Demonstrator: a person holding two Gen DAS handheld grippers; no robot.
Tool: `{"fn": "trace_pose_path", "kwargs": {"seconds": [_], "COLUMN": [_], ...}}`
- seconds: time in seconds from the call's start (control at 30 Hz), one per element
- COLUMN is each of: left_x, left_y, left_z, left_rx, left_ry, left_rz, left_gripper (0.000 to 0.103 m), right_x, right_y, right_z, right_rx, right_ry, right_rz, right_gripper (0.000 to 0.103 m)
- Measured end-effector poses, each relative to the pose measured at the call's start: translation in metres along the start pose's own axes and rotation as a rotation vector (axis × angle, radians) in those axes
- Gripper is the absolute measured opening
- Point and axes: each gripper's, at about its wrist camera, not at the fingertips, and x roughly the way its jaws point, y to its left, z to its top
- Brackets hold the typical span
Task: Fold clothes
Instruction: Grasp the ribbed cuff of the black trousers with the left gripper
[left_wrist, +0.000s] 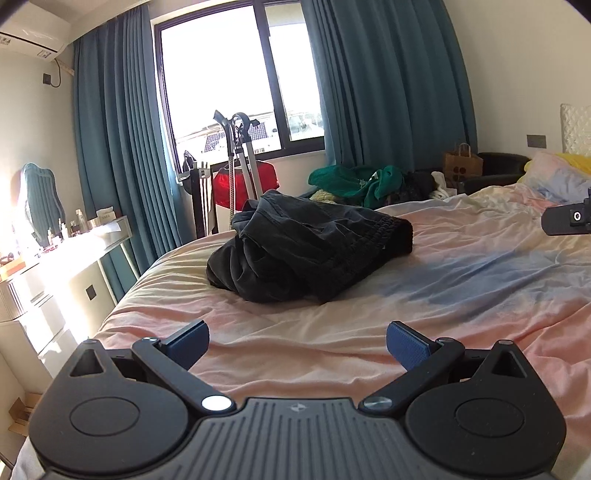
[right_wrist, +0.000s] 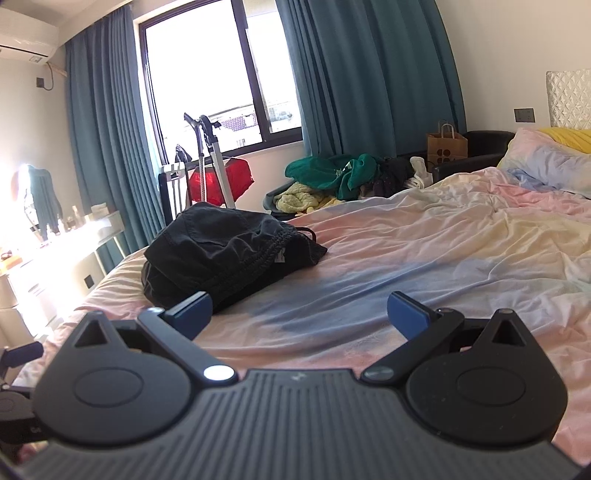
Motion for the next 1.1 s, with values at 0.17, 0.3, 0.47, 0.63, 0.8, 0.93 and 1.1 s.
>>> {"fn": "trace_pose_path", "kwargs": {"seconds": [0.17, 0.3, 0.47, 0.63, 0.8, 0.93, 1.1], "left_x": [0.072, 0.137, 0.218, 0.296, 0.353, 0.357, 0.341], "left_y": [-0.024, -0.04, -0.062, -0.096, -0.101, -0.097, -0.096], "left_z": [0.016, 0.02, 0.03, 0.03, 0.018, 0.019, 0.031], "left_rx": [0.125, 0.154, 0.17, 0.337, 0.401, 0.404, 0.401], "left_ry": [0.078, 0.097, 0.094, 0.1, 0.185, 0.085, -0.046], "left_rz": [0.026, 0.043, 0.043, 0.105, 0.179, 0.183, 0.168], "left_gripper": [0.103, 0.103, 0.099, 0.092, 0.09, 0.064, 0.016], "right_x": [0.008, 0.017, 0.04, 0.067, 0.102, 0.111, 0.115], "right_y": [-0.015, -0.026, -0.039, -0.059, -0.074, -0.062, -0.056], "right_z": [0.004, 0.004, -0.002, -0.014, -0.025, -0.026, -0.031], "right_rx": [0.07, 0.142, 0.203, 0.306, 0.36, 0.28, 0.261], "right_ry": [0.043, 0.067, 0.12, 0.164, 0.223, 0.214, 0.228], "right_rz": [-0.022, 0.024, 0.003, -0.004, -0.048, -0.049, -0.019], "right_gripper": [0.103, 0.103, 0.103, 0.103, 0.103, 0.103, 0.103]}}
